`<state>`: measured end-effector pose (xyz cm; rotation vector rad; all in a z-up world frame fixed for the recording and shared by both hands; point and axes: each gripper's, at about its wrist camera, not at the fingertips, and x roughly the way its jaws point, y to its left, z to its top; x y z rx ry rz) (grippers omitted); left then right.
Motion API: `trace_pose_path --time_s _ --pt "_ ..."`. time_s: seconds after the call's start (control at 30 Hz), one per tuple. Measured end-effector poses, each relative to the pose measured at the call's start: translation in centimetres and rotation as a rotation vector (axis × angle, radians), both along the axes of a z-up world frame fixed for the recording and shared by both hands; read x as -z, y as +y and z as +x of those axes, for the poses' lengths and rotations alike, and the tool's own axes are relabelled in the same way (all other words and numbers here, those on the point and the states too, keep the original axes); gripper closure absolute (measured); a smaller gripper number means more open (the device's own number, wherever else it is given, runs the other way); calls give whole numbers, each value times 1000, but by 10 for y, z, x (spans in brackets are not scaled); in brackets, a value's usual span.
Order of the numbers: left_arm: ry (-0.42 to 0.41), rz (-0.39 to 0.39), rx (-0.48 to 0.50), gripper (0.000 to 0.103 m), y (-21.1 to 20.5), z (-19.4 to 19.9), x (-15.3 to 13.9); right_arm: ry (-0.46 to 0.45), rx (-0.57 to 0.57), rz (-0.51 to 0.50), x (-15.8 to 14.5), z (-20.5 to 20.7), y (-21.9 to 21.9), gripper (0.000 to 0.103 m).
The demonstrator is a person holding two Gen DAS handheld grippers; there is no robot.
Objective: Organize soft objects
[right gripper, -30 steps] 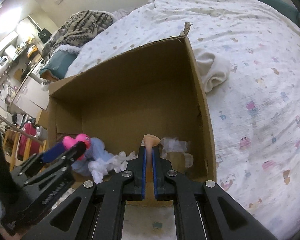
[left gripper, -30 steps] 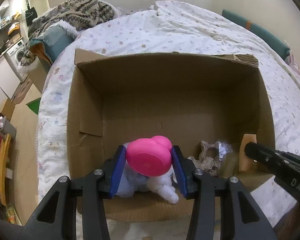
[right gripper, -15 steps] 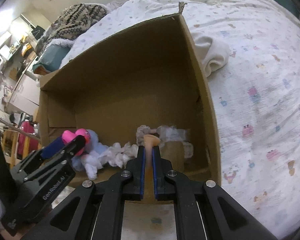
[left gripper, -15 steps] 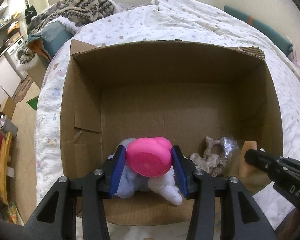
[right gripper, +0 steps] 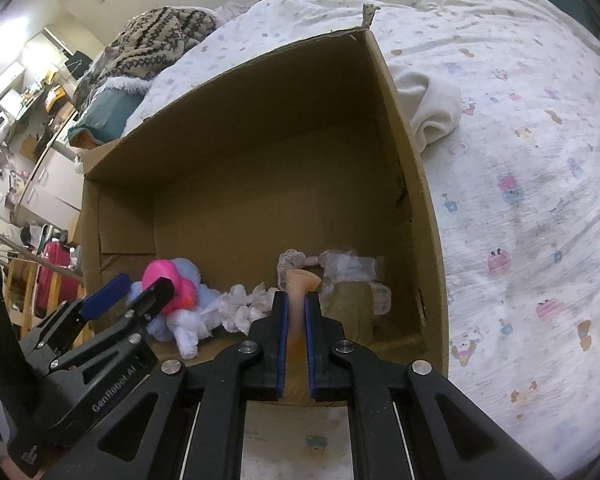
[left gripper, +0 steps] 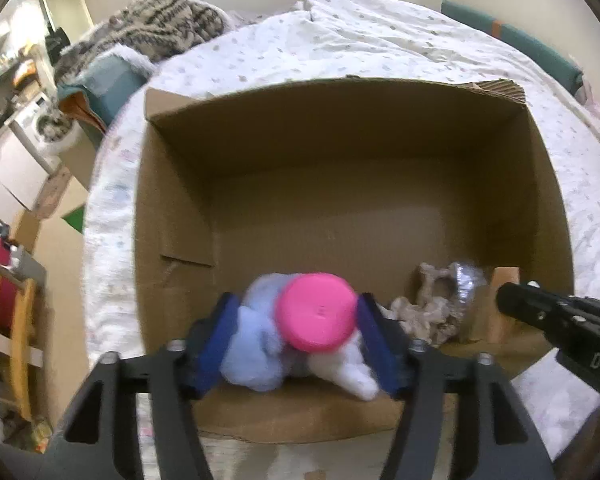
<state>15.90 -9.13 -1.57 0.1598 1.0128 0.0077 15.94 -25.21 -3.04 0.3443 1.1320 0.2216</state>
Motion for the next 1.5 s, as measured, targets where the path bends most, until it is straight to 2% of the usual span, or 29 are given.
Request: trace_pose_path --time_s 0.23,0.3,0.33,0.37,0.53,0.6,0.67,0.73,0.83,0.97,1.03,1.2,1.5 --pt "0 -26 -19 35 7 -2 -8 -22 20 0 -5 -2 -2 78" --pt "-15 -46 -23 35 11 -5 -14 -44 33 8 -9 -4 -4 66" --pt "-21 -49 -22 35 13 -6 -16 -59 40 10 -12 -6 -4 46" --pt "-25 -48 -22 35 15 -8 -19 -77 48 8 -15 -8 -4 33" --pt "-61 -59 -40 35 26 -17 -36 -168 58 -26 -37 -22 -1 31" --pt "-83 -85 -33 35 32 -24 -45 -199 60 -23 -47 -30 0 24" --pt "-105 -96 -26 33 37 -32 -54 -221 69 -23 -56 -37 0 9" --pt "-117 -112 -10 20 41 -40 -62 -241 73 -29 -64 -42 2 0" --pt "-145 -138 3 9 49 -55 -75 -268 79 -22 -73 -53 4 0" --pt "-164 -163 -17 0 61 -78 -88 -304 89 -35 -82 -72 6 0" --pt "-179 -181 -24 0 68 -88 -93 -325 94 -56 -86 -82 8 0" --pt "-213 -153 -19 0 76 -111 -100 -357 106 -79 -94 -104 11 0" --pt "-230 -161 -59 0 96 -142 -95 -397 74 -178 -91 -130 20 0"
